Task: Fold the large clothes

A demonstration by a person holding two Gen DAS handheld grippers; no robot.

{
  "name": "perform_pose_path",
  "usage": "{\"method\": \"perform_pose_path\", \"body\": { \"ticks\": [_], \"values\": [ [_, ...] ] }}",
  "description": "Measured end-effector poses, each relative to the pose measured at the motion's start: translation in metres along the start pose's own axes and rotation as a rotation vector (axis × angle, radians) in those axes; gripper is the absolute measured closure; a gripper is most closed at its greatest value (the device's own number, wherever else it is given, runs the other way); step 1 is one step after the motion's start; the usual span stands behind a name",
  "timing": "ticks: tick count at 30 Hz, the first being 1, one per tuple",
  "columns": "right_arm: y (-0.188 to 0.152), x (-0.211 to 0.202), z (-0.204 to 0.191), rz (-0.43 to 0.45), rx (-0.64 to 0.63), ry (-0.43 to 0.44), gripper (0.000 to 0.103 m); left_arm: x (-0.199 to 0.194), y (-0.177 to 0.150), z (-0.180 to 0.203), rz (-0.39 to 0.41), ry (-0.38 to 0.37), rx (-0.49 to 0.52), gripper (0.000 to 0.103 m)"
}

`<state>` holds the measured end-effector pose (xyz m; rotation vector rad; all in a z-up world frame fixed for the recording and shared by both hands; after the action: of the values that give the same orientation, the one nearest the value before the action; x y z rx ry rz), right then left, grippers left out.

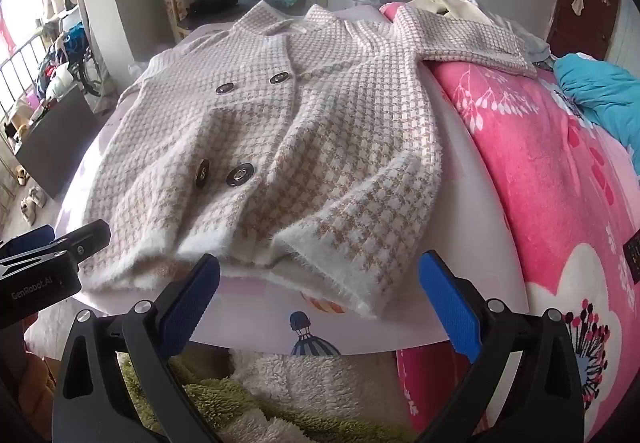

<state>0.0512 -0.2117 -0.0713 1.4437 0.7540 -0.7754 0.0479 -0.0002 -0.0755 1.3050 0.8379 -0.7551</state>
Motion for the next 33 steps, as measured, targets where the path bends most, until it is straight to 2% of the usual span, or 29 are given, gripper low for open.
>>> {"method": "perform_pose_path", "body": {
  "ticks": [33],
  "values": [
    [0.0016,-0.0017,-0.0001,-0.001,-0.005,-0.015,0.006,-0.0035,-0.001,-0.002,-0.005,0.0,-0.001,0.008]
  ]
}}
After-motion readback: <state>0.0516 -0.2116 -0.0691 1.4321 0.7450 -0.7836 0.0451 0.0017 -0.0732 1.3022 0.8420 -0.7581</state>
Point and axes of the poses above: each gripper's, at about its wrist camera, not at the fingertips, and x roughly the way its jaws point, z to its right, y to its top, the point moved 9 cm from there along x, roughly the way its jaws point, and after that the axes turned 2 degrees about -z, right-handed, at the moved point
